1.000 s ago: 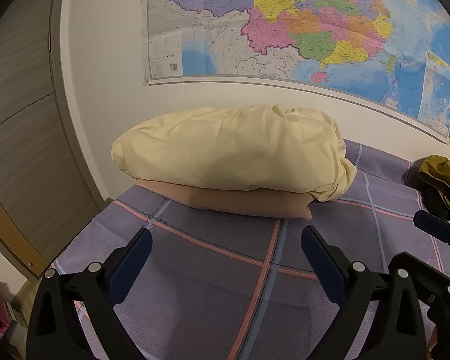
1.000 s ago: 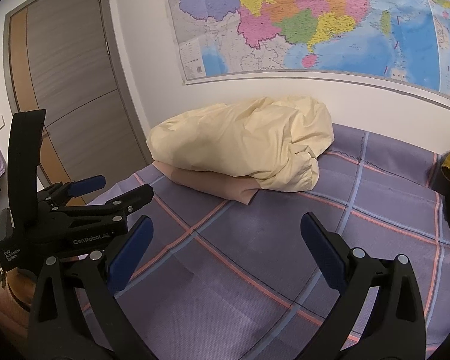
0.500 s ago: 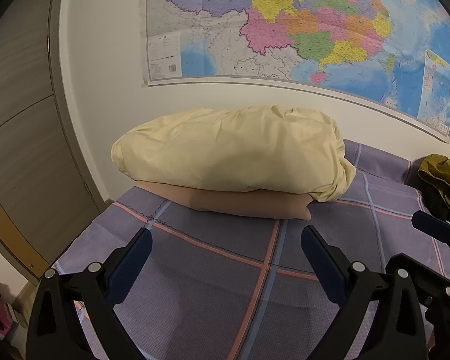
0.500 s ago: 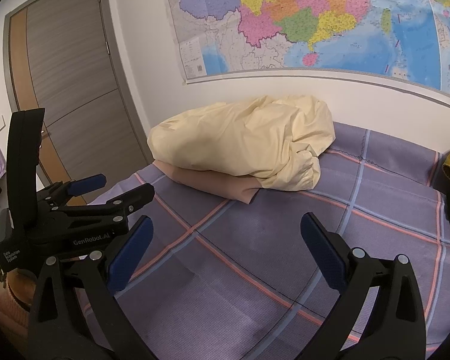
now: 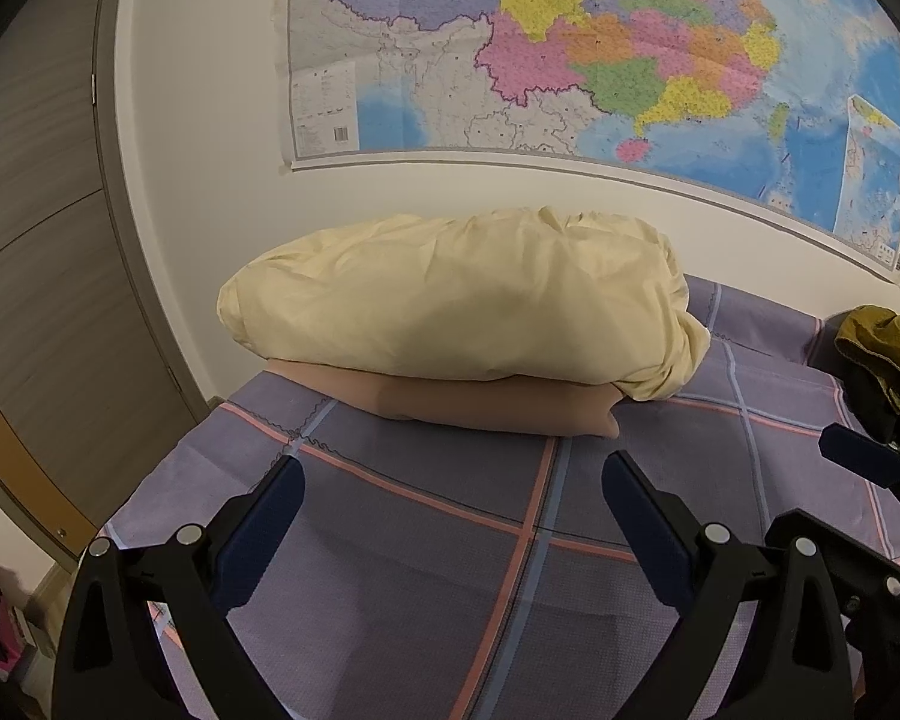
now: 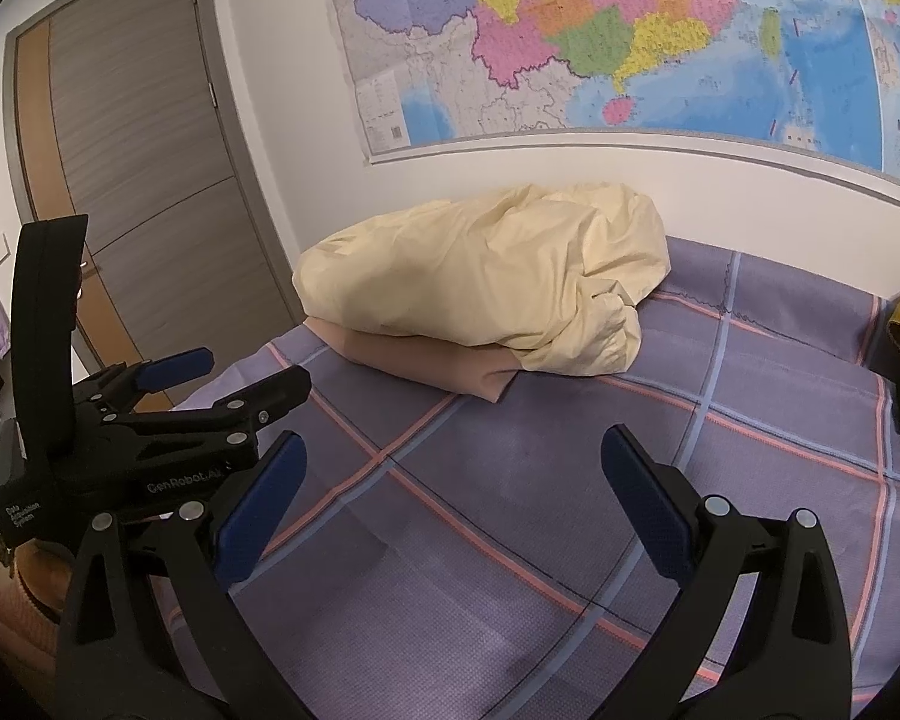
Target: Fold large clothes
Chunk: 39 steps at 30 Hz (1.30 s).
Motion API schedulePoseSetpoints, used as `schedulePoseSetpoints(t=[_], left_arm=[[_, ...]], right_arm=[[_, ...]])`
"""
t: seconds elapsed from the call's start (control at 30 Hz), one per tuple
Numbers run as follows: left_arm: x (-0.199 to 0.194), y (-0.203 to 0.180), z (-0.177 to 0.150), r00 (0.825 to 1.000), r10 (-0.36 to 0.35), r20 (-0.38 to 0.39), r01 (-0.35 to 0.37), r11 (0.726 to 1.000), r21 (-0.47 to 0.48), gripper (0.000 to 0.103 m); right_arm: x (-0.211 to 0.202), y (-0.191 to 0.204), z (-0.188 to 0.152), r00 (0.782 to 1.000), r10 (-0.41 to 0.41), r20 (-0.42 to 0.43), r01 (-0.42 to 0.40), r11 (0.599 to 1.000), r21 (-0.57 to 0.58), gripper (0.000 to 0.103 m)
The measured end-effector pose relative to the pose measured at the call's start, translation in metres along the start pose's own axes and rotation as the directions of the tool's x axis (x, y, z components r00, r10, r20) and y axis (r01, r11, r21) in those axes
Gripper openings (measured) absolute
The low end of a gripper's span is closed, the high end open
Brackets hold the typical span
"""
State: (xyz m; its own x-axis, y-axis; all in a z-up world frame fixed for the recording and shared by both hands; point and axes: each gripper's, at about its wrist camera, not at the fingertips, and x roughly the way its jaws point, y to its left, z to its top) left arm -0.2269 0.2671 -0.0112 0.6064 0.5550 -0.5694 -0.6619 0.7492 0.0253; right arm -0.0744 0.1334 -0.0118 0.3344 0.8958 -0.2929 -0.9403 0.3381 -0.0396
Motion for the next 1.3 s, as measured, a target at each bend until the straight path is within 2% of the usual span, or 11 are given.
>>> schedulePoseSetpoints(t=[0.8, 0.93, 1.1, 1.3], left_arm=[[0.006, 0.001, -0.001, 1.0, -0.007, -0.001, 0.007, 1.0, 0.0, 0.096], [0.004, 0.002, -0.001, 1.0, -0.002, 0.026, 0.002, 1.0, -0.012, 0.096], [0.004, -0.006, -0.001, 0.999, -0.03, 0.02, 0.03, 1.0, 0.01, 0.096], [0.011, -0.026, -0.004, 0.992, -0.122, -0.029, 0.123, 0.992, 0.033, 0.096]], right_arm=[[0.003, -0.001, -0.001, 1.0, 0.004, -0.002, -0.004, 1.0, 0.012, 0.097], [0.003, -0.002, -0.001, 1.0, 0.002, 0.0, -0.002, 1.0, 0.011, 0.097], [0.0, -0.005, -0.002, 1.0, -0.008, 0.004, 0.008, 1.0, 0.023, 0.097], [-0.022, -0.019, -0.012, 0.998, -0.065, 0.019, 0.064, 0.996, 0.058, 0.097]])
